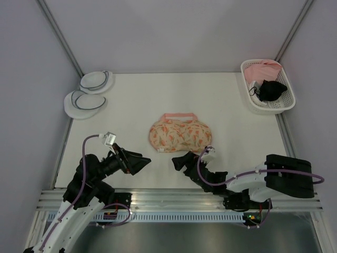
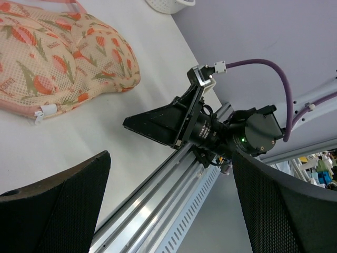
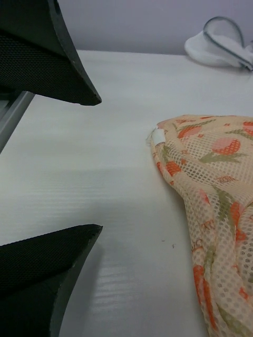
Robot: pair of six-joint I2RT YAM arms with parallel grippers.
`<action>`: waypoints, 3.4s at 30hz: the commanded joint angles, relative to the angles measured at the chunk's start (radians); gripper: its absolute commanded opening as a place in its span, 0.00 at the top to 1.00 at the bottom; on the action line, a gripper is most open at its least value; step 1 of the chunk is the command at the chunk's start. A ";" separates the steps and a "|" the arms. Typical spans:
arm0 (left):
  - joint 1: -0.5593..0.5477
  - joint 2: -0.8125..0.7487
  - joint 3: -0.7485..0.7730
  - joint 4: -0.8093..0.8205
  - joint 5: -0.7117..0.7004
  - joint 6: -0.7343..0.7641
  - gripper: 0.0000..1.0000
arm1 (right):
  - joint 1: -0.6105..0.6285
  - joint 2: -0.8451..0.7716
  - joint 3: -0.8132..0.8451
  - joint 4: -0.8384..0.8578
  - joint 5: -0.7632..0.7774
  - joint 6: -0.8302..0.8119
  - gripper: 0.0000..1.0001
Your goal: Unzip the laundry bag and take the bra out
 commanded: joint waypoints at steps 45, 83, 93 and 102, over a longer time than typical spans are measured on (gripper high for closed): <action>-0.005 -0.154 0.105 -0.259 -0.077 -0.020 0.00 | -0.310 -0.049 0.413 -0.165 0.105 -0.637 1.00; -0.005 -0.183 0.203 -0.405 -0.242 -0.041 0.00 | 0.012 0.388 0.779 -0.810 0.146 -1.274 1.00; -0.005 -0.149 0.142 -0.330 -0.162 -0.145 0.00 | 0.012 -0.052 0.581 -0.553 -0.195 -1.159 0.02; -0.005 -0.062 -0.101 -0.063 -0.045 -0.495 0.00 | 0.008 -0.324 0.607 -0.874 0.283 -0.796 0.02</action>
